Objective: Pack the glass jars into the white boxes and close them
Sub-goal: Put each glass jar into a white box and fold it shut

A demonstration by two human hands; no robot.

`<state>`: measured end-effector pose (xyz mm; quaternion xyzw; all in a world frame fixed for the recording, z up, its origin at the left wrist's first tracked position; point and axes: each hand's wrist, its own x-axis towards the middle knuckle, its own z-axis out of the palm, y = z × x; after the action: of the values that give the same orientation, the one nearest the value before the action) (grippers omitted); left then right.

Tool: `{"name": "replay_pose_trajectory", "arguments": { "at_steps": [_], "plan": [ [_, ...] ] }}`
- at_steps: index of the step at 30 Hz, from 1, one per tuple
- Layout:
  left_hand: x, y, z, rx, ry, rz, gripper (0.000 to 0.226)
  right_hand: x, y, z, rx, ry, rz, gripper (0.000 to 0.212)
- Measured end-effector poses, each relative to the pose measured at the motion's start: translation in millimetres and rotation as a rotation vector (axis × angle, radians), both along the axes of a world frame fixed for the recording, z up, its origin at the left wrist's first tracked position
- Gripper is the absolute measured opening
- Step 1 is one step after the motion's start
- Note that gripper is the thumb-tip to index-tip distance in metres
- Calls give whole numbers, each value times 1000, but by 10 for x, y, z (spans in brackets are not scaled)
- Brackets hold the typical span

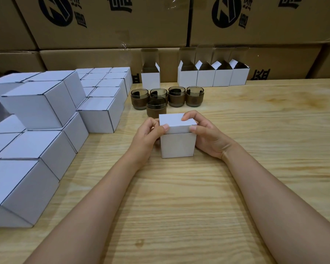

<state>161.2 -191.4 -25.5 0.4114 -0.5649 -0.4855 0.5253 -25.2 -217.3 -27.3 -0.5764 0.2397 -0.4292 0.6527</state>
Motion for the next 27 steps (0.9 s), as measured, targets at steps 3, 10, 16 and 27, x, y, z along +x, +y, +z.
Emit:
{"name": "replay_pose_trajectory", "arguments": {
  "at_steps": [3, 10, 16, 27],
  "plan": [
    [8, -9, -6, 18, -2, -19, 24, 27, 12, 41, 23, 44, -9, 38],
    [-31, -9, 64, 200, 112, -40, 30, 37, 14, 35, 27, 54, -39, 15],
    [-87, 23, 87, 202, 262, -10, 57, 40, 27, 44, 24, 63, -63, 47],
    [-166, 196, -57, -828, -1113, 544, 42, 325, 227, -76, -40, 175, -391, 49]
  ]
}}
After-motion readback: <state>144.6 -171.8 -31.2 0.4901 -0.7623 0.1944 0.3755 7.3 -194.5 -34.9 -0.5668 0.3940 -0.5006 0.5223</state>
